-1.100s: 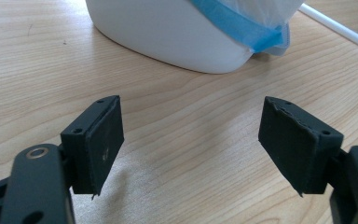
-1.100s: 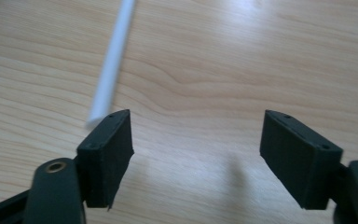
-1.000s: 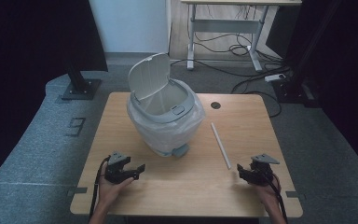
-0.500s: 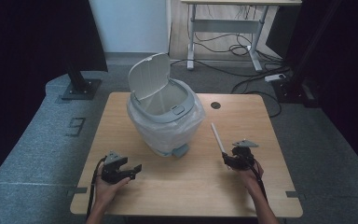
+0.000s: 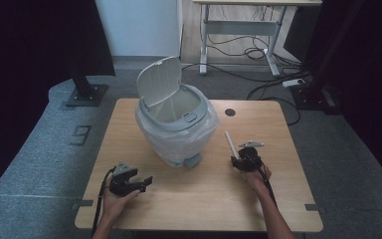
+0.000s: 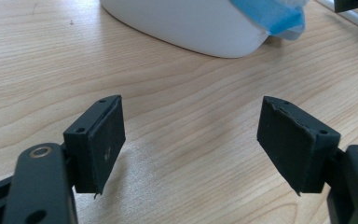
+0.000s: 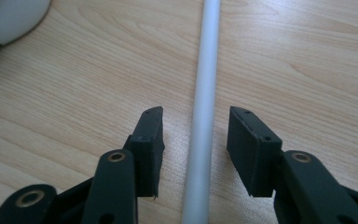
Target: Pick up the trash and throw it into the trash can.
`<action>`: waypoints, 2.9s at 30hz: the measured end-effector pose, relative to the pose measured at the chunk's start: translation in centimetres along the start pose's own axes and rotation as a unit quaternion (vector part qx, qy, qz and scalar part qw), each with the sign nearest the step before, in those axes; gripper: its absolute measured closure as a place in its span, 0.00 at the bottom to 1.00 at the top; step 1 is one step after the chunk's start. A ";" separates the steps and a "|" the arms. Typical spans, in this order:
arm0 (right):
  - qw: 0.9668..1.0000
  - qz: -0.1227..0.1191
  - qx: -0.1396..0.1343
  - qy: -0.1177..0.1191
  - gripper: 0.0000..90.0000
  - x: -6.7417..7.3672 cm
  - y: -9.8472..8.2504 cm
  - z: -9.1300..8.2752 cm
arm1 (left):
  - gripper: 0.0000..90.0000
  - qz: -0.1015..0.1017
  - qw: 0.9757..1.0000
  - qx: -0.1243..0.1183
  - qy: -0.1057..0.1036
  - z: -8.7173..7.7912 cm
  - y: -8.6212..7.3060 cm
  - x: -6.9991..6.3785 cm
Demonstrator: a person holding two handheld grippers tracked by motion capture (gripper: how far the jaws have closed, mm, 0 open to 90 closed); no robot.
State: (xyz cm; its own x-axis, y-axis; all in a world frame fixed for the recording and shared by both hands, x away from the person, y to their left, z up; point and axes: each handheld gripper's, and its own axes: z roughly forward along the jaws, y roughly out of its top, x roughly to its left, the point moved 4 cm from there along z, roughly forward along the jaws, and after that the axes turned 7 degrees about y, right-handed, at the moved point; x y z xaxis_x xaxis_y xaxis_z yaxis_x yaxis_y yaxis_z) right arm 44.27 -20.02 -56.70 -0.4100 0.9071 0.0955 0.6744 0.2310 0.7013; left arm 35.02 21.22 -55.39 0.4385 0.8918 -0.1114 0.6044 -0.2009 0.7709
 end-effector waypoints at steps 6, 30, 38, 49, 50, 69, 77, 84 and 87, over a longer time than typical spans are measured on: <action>1.000 -0.006 0.012 0.003 0.74 0.2 0.0 0.4 | 0.26 -0.001 1.000 0.000 0.001 0.0 0.0 0.1; 0.996 0.031 -0.062 0.062 0.89 0.1 1.8 -4.8 | 0.26 -0.004 1.000 0.007 -0.001 0.1 -0.2 0.3; 0.990 0.030 -0.120 0.068 0.89 0.1 3.5 -8.7 | 0.26 -0.003 1.000 0.012 0.000 0.3 -0.2 0.1; 0.982 0.031 -0.164 0.088 0.89 0.8 5.3 -12.1 | 0.26 -0.007 1.000 0.018 -0.002 0.4 -0.3 0.1; 0.982 0.028 -0.167 0.089 0.89 0.9 5.5 -12.4 | 0.26 -0.007 1.000 0.018 -0.002 0.4 -0.3 0.1; 0.976 0.001 -0.183 0.114 0.89 3.6 6.8 -13.2 | 0.26 -0.022 0.999 0.038 -0.002 1.0 -0.9 0.5; 0.975 -0.003 -0.190 0.117 0.89 4.0 7.0 -13.7 | 0.26 -0.019 0.999 0.044 -0.002 1.3 -1.1 0.3; 0.974 -0.004 -0.194 0.118 0.89 4.3 7.0 -13.8 | 0.26 -0.017 0.999 0.043 -0.002 1.3 -1.1 0.2; 0.973 -0.007 -0.197 0.120 0.89 4.5 7.2 -14.0 | 0.26 -0.017 0.999 0.042 -0.002 1.3 -1.1 0.2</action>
State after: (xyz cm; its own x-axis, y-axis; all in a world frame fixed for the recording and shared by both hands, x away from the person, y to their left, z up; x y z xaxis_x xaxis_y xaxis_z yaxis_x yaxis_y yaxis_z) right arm 38.65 -19.19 -41.31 -0.5815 0.7853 0.2125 0.3984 0.0471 0.9160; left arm 35.30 21.10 -57.10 0.4193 0.8973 -0.1381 0.6727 -0.2050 0.7109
